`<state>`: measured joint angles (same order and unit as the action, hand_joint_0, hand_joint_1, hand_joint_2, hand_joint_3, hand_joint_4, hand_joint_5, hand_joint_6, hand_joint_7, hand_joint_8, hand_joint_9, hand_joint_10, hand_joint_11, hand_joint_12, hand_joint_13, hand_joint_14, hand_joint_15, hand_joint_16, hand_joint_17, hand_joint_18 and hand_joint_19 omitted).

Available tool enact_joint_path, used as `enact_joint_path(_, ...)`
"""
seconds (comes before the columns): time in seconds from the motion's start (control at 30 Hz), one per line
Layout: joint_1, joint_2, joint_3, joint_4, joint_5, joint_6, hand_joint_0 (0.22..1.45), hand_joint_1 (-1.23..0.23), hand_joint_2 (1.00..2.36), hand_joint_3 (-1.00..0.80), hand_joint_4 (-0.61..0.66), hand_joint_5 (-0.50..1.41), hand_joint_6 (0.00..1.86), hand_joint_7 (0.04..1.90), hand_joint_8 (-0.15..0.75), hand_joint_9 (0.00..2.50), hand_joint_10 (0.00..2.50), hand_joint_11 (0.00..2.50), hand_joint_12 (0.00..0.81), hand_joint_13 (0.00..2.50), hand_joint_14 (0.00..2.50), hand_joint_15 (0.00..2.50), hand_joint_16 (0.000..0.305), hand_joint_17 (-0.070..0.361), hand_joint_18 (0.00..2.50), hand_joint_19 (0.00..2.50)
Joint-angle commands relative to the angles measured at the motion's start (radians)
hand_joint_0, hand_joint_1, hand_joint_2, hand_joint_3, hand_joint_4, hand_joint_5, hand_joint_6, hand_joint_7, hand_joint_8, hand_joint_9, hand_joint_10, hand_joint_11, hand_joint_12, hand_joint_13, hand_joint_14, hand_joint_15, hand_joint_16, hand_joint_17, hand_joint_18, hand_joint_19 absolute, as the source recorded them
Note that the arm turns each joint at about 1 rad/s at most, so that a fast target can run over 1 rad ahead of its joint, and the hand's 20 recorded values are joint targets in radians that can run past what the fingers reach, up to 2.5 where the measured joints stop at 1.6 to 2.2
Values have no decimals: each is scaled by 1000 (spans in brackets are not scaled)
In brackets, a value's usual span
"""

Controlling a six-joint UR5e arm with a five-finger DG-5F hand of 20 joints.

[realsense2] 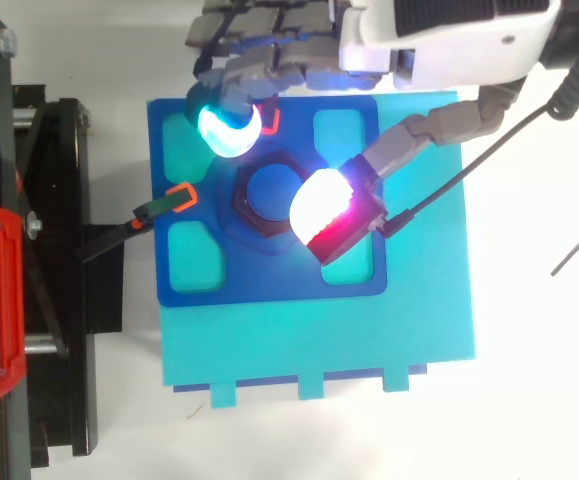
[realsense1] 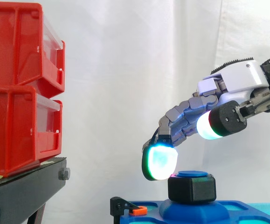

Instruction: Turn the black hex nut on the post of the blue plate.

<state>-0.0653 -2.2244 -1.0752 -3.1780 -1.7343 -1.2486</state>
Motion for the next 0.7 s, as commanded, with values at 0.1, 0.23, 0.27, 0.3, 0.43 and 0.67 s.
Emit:
enact_joint_path(0.1, -5, 0, 1, 18, -8, -8, 446, -232, 1000, -500, 187, -202, 503, 872, 257, 314, 0, 13, 374, 201, 0, 19, 58, 132, 0, 13)
enact_joint_path(0.23, 4, 0, 3, 44, -4, -8, 399, -296, 1000, -500, 204, -203, 503, 871, 276, 318, 0, 16, 398, 209, 0, 15, 63, 143, 0, 3)
enact_joint_path(0.27, 7, 0, 3, 50, -1, -8, 388, -317, 1000, -500, 210, -203, 503, 872, 280, 319, 0, 15, 403, 212, 0, 15, 65, 146, 0, 9)
enact_joint_path(0.3, 10, -1, 4, 59, 2, -9, 382, -337, 1000, -500, 208, -203, 502, 873, 282, 320, 0, 23, 406, 213, 0, 15, 65, 147, 0, 14)
enact_joint_path(0.43, 25, -12, 3, 78, 18, -8, 360, -421, 1000, -500, 212, -210, 502, 878, 288, 322, 0, 28, 414, 221, 0, 21, 67, 152, 0, 2)
enact_joint_path(0.67, 61, -11, -9, 89, 75, -8, 355, -494, 1000, -500, 213, -214, 502, 882, 284, 318, 0, 23, 412, 226, 0, 12, 67, 152, 0, 1)
